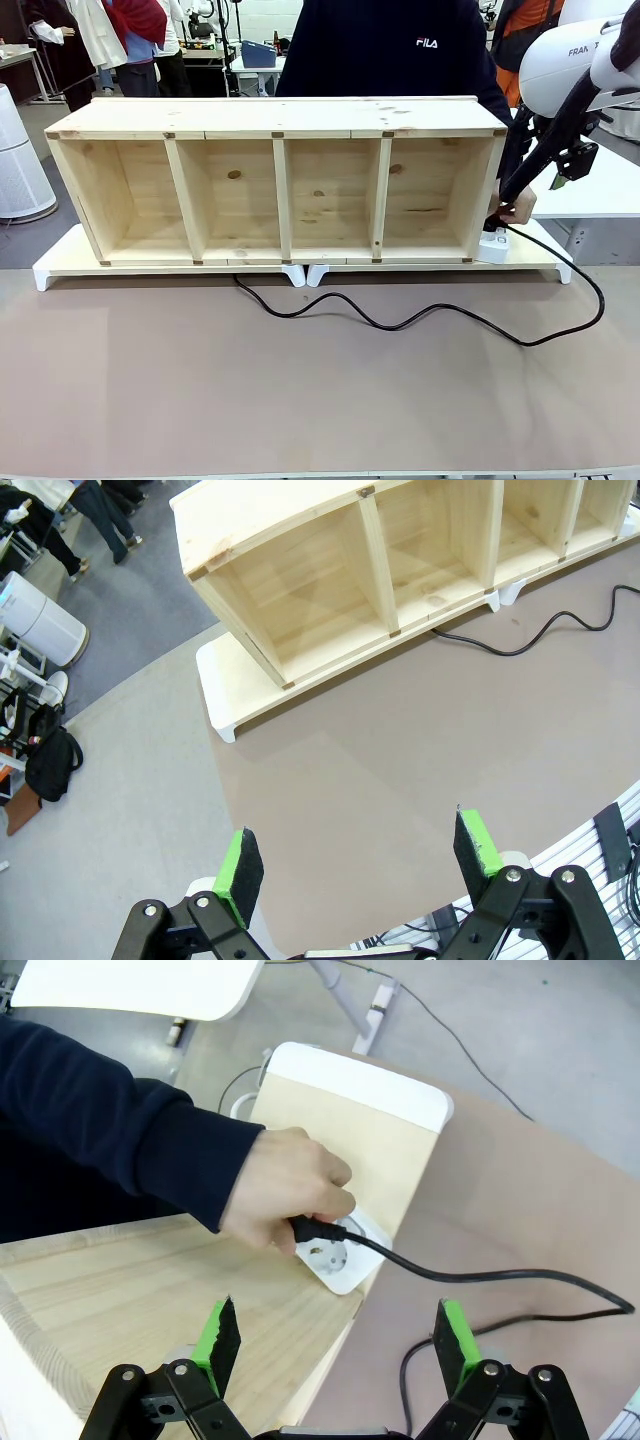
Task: Perform cable management.
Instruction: Release the Power Cable when the human grasps it.
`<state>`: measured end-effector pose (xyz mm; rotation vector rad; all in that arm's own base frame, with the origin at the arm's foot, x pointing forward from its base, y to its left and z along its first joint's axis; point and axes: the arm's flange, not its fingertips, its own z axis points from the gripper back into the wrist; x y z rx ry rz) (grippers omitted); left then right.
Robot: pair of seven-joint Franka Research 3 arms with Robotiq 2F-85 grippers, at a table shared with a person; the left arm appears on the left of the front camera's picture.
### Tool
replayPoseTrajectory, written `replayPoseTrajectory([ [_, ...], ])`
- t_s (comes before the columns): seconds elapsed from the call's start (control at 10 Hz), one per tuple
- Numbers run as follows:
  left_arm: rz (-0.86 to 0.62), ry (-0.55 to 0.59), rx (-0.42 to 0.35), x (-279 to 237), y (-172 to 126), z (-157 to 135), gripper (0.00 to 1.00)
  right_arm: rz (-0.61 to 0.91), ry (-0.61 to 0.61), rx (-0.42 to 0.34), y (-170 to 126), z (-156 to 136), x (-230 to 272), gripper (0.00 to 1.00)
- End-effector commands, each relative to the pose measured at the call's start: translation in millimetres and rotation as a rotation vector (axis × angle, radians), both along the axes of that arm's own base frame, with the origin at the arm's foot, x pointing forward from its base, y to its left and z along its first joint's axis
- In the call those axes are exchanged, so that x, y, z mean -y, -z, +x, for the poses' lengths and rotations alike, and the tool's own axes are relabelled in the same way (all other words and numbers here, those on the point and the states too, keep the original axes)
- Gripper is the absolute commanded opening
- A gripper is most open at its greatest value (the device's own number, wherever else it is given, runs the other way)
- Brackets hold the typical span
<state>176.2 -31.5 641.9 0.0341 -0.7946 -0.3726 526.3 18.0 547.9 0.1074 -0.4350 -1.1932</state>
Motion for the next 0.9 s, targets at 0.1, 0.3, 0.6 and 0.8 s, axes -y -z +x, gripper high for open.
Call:
replayPoseTrajectory([
  [0.1, 0.0, 0.002, -0.002, -0.6, 0.4, 0.1, 1.0, 0.0, 0.0, -0.002, 0.5, 0.0, 0.1, 1.0],
  [0.3, 0.0, 0.002, -0.002, -0.6, 0.4, 0.1, 1.0, 0.0, 0.0, -0.002, 0.5, 0.0, 0.1, 1.0],
  [0.6, 0.0, 0.002, -0.002, -0.6, 0.4, 0.1, 1.0, 0.0, 0.0, -0.002, 0.5, 0.0, 0.1, 1.0],
  [0.8, 0.0, 0.002, -0.002, -0.6, 0.4, 0.1, 1.0, 0.0, 0.0, -0.002, 0.5, 0.0, 0.1, 1.0],
])
